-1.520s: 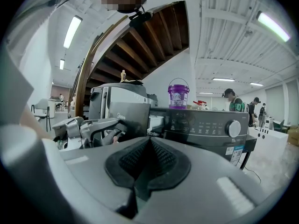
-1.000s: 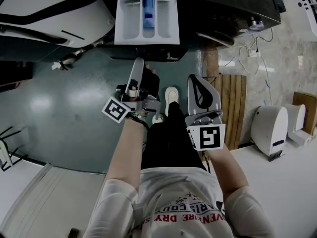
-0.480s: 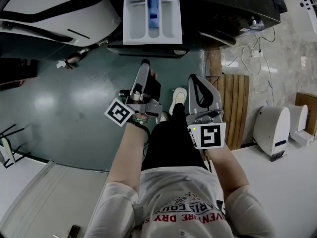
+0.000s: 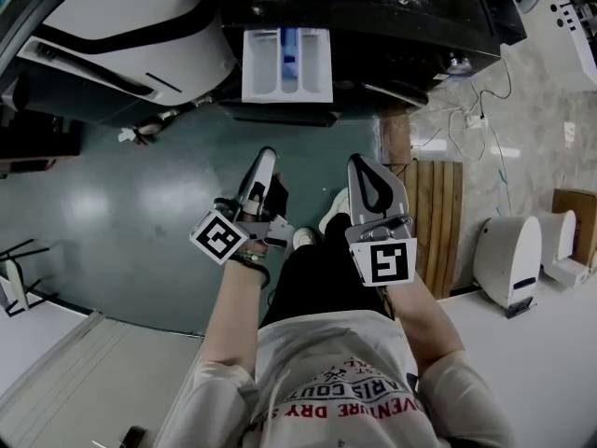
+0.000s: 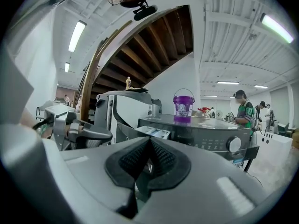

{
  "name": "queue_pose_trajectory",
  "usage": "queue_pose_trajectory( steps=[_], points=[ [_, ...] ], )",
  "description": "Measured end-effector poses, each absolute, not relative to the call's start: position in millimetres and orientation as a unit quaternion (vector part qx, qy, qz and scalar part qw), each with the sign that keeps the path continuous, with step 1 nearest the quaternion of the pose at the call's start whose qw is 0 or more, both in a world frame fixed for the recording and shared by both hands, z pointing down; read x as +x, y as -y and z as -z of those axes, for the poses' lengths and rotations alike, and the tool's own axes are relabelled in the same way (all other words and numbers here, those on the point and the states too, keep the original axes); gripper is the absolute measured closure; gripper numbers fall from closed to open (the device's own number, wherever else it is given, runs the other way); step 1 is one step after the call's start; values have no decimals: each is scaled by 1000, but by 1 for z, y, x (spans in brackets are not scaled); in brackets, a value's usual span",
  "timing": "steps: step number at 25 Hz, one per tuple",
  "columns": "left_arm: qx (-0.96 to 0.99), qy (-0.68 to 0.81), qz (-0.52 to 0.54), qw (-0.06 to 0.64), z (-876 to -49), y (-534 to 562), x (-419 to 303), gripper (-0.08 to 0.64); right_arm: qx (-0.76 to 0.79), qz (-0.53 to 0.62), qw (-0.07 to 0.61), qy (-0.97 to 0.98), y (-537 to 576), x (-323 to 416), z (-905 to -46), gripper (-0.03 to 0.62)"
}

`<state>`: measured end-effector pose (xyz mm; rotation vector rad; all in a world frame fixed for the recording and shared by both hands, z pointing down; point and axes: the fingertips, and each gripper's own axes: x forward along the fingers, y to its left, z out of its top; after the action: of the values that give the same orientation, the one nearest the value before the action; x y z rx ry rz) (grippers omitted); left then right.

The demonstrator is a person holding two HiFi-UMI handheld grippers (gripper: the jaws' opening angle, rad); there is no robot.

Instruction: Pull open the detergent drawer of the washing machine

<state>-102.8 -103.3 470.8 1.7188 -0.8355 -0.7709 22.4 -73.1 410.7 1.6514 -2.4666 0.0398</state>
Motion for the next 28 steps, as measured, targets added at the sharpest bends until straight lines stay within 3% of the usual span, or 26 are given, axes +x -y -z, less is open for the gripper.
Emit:
queue_pose_trajectory(
  steps=[4, 13, 21, 28],
  points=[
    [741, 377, 281, 480, -437, 102, -104, 560, 555, -3, 84, 827, 72, 23, -386, 591],
    [873, 402, 79, 263, -351, 73, -86, 560, 529, -10, 76, 845, 56, 17, -335, 591],
    [904, 414, 8, 103, -275, 50, -95, 560, 501, 11, 82, 861, 31, 16, -290, 591],
    [916, 400, -5, 39, -227, 27, -100, 560, 446, 55, 67, 891, 6, -1, -241, 591]
  ],
)
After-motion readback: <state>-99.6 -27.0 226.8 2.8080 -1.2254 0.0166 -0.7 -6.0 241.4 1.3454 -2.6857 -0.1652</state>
